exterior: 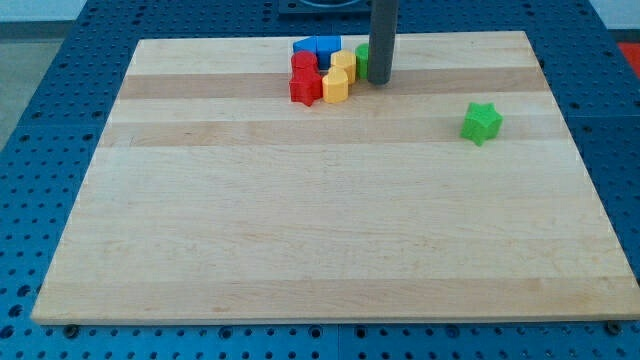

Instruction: Place the green star towards the bottom of the green circle

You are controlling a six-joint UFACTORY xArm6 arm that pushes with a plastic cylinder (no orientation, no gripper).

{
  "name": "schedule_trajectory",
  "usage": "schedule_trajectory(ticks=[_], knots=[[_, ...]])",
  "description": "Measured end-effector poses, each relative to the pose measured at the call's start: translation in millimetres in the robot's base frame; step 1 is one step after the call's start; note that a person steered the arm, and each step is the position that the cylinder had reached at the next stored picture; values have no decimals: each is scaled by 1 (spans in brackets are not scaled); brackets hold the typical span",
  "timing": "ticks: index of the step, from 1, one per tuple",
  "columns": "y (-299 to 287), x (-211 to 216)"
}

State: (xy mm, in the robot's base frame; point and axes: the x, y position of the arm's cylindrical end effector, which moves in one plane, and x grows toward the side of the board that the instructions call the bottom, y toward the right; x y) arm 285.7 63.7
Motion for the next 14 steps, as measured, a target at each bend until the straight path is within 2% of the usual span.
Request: schedule_trajectory(ticks=[1, 2, 4, 5, 6, 7, 9, 12, 14], knots=[[0, 2], [30, 12], [131, 46], [166, 65], [175, 98], [169, 113], [113, 113], [55, 86], [51, 75]])
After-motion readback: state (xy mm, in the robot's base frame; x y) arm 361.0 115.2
